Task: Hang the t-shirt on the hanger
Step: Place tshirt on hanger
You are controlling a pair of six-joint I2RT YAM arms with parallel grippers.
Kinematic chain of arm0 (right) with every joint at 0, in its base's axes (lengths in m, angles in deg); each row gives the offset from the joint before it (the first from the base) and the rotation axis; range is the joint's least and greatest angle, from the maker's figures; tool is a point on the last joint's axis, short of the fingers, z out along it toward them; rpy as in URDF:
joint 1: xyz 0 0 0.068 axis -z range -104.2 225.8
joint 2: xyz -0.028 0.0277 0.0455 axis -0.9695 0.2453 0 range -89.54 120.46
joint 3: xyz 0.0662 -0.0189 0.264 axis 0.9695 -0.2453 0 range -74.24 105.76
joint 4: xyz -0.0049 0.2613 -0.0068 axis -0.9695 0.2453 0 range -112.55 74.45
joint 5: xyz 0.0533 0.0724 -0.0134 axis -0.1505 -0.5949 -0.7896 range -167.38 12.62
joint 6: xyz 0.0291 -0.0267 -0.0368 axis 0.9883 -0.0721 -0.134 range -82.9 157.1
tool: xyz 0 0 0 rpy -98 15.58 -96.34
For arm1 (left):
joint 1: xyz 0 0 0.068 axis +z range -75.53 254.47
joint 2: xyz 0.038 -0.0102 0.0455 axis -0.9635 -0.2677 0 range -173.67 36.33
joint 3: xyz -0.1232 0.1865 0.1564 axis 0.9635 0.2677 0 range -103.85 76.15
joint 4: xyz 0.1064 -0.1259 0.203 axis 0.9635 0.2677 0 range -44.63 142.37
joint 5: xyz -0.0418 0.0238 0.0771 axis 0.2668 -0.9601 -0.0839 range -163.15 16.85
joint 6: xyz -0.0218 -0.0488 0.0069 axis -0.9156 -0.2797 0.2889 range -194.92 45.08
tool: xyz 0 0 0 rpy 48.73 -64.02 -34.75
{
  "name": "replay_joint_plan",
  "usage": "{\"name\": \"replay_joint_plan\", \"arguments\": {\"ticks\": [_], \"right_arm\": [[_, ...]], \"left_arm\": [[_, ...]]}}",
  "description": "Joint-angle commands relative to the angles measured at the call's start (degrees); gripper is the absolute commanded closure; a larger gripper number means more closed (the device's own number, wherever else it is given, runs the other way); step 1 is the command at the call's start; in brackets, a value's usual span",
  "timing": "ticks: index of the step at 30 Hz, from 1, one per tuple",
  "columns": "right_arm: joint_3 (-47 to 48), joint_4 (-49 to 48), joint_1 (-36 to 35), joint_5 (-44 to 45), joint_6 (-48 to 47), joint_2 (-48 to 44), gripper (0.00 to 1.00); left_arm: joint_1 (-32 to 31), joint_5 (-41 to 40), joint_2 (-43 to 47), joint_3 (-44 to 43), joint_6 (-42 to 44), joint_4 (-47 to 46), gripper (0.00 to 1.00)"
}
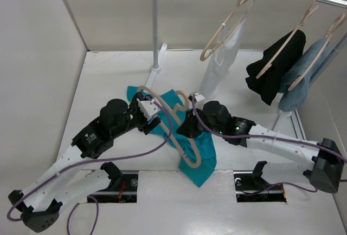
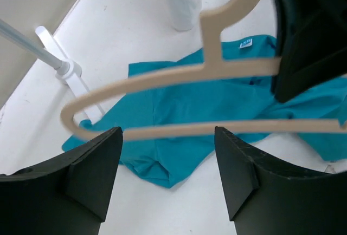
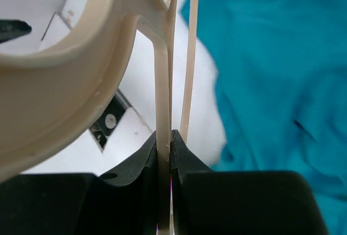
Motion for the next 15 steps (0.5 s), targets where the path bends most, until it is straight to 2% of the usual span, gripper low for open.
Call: {"name": "replay_joint_plan", "arguments": {"ticks": [1, 3, 4, 5, 6, 8, 10, 15], "right_arm": [[-2.1, 8.7, 2.7, 1.9, 1.9, -8.2, 1.0], [-2.1, 17.9, 2.7, 4.7, 3.4, -14.7, 1.0], [-2.1, 24.0, 3.2, 6.4, 5.0, -18.4, 1.0], [-2.1, 24.0, 3.2, 6.4, 6.0, -20.1, 1.0], [-2.1, 28.1, 3.2, 7.7, 6.6, -21.6, 1.0], [-2.6, 30.5, 3.2, 7.7, 7.9, -24.4, 1.0], [-2.6, 34.1, 3.2, 8.4, 9.3, -27.3, 1.0], [-2.6, 40.5, 3.8, 9.7, 11.3, -30.8, 1.0]], "left_arm": [[-0.3, 0.3, -2.0, -3.3, -3.0, -4.5, 0.36], [-0.3, -0.5, -3.7, -3.3, -3.0, -4.5, 0.42], [-0.3, -1.1, -5.0, -3.3, -1.4, -4.5, 0.51], [-0.3, -1.1, -5.0, -2.5, 0.0, -4.5, 0.51], [-0.3, 1.2, -6.9, -1.9, 1.6, -2.7, 0.52], [-0.3, 5.3, -9.4, -0.1, 7.0, -0.1, 0.45], [-0.9, 8.7, -14.3, 2.5, 15.1, 3.4, 0.43], [-4.2, 4.6, -23.5, 6.9, 21.2, -0.9, 0.32]]}}
